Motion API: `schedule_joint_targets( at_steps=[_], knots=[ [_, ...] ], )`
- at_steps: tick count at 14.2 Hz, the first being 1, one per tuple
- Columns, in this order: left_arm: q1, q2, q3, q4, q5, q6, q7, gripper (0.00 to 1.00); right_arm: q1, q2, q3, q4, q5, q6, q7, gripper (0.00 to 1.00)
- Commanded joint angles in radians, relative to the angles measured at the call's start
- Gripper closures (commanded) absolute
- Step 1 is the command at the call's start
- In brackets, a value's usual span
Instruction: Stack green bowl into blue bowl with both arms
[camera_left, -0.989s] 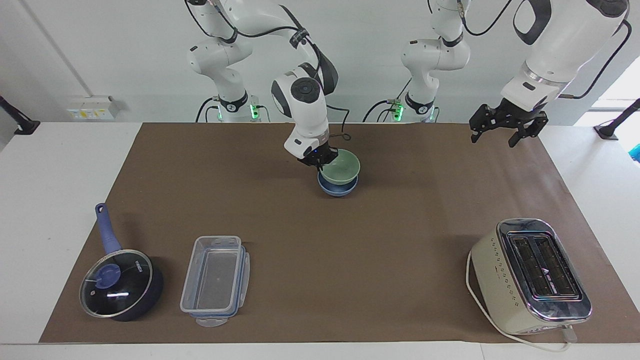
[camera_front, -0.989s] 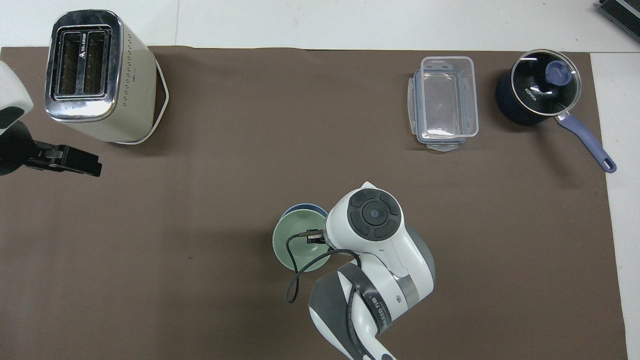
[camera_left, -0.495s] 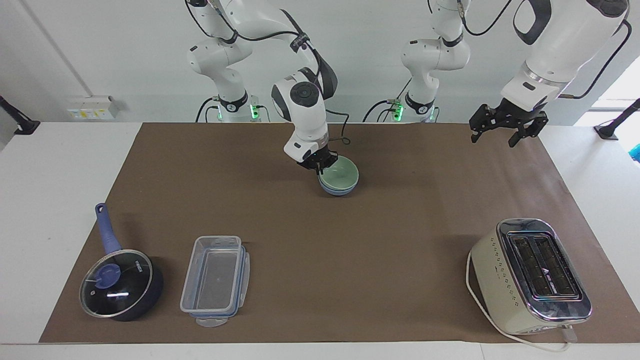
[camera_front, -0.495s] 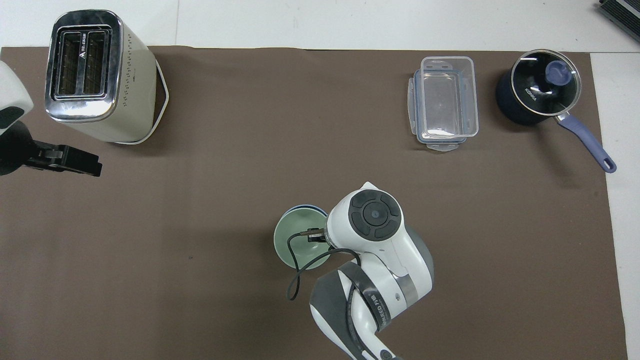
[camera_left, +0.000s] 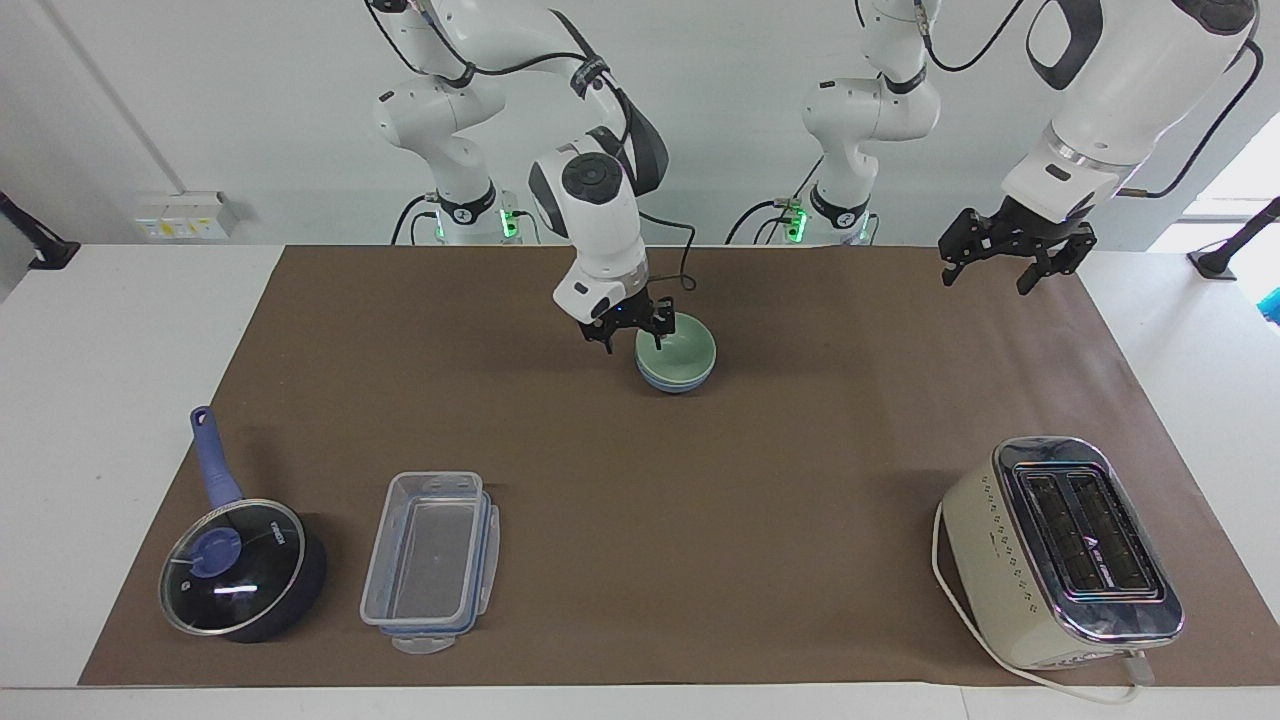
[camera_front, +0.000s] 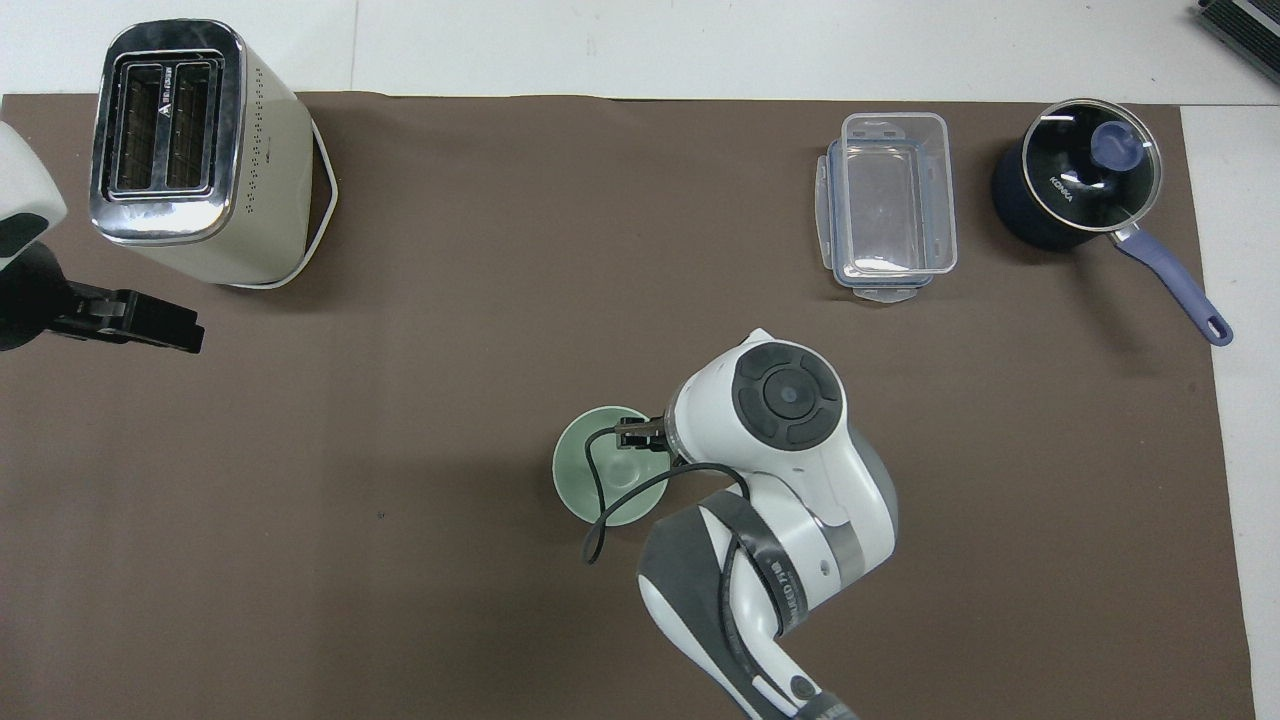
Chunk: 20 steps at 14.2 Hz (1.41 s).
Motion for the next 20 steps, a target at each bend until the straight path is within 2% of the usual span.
schedule_joint_targets(
  at_steps=[1, 4, 10, 13, 17, 19, 20],
  knots=[
    [0.012, -0.016, -0.008, -0.013, 0.017, -0.001, 0.006, 0.00, -0.081, -0.059, 0.001, 0.043, -0.055, -0.080, -0.015, 0.00],
    [0.012, -0.016, -0.008, -0.013, 0.017, -0.001, 0.008, 0.00, -0.141, -0.093, -0.001, 0.104, -0.157, -0.163, -0.018, 0.00],
    [0.012, -0.016, -0.008, -0.014, 0.017, -0.001, 0.009, 0.00, -0.333, -0.202, -0.001, 0.241, -0.161, -0.416, -0.142, 0.00],
    [0.012, -0.018, -0.008, -0.014, 0.017, -0.002, 0.006, 0.00, -0.414, -0.205, -0.002, 0.350, -0.161, -0.562, -0.218, 0.00],
    [0.012, -0.018, -0.008, -0.014, 0.017, -0.001, 0.008, 0.00, -0.497, -0.207, -0.004, 0.440, -0.162, -0.708, -0.316, 0.00],
    [0.012, -0.016, -0.008, -0.014, 0.017, -0.002, 0.006, 0.00, -0.534, -0.211, -0.022, 0.450, -0.148, -0.729, -0.352, 0.00],
    [0.010, -0.018, -0.008, -0.014, 0.017, -0.002, 0.006, 0.00, -0.534, -0.245, -0.022, 0.430, -0.145, -0.719, -0.363, 0.00]
  ],
)
